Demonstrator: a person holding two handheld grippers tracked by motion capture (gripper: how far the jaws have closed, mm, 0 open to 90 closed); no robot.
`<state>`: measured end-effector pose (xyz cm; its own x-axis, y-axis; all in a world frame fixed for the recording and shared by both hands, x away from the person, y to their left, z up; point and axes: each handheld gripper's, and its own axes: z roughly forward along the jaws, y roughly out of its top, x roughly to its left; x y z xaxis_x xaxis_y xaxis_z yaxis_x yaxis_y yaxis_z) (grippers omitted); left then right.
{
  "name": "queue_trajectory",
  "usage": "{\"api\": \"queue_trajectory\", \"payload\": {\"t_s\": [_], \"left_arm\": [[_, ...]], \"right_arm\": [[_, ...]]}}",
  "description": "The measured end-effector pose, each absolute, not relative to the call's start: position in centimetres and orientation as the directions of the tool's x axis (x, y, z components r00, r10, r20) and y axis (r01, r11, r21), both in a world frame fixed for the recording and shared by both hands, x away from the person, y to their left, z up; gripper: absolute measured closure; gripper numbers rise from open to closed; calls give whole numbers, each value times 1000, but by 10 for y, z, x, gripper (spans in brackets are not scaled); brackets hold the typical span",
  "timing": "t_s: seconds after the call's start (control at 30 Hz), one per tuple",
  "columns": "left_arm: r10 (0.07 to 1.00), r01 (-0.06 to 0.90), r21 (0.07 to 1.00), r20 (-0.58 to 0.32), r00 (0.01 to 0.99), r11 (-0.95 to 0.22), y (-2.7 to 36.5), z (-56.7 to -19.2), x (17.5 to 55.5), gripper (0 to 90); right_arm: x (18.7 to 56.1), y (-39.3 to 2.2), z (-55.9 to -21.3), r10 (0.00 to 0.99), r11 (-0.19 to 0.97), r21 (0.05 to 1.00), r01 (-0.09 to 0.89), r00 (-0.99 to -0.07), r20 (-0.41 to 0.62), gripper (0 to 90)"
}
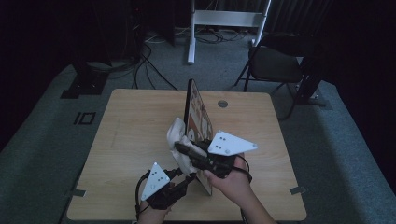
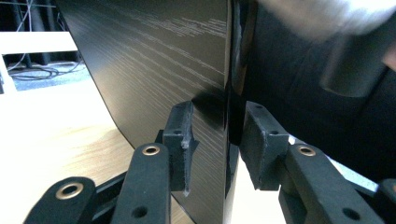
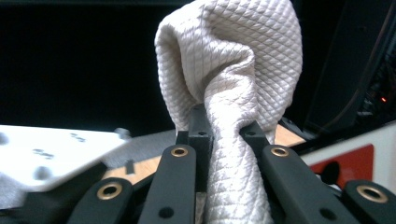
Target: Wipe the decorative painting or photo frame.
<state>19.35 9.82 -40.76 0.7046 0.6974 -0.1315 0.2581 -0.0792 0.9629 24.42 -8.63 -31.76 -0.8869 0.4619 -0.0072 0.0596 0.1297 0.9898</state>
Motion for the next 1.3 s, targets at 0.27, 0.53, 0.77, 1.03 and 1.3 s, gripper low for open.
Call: {"api": "queue_trajectory", "payload": {"t_s": [0.27,0.53,0.77,1.03,1.3], "left_arm": [[700,256,963,-126,703,-85,97,-407,194,658],[702,254,963,-119,702,-91,98,-407,194,657],[705,251,964,-116,699,-91,98,-407,194,658],[706,252,963,-114,699,-94,98,-407,195,658],[707,250,963,-111,698,-95,99,-407,195,658]], "right_arm": [[270,-86,-317,484,133,987,96,-875,20,810],[290,-85,-317,520,135,985,104,-854,18,810],[306,-84,-316,544,148,983,106,-839,8,810],[326,-84,-314,561,149,980,129,-828,23,810],[346,-82,-311,581,166,976,144,-813,21,810]]}}
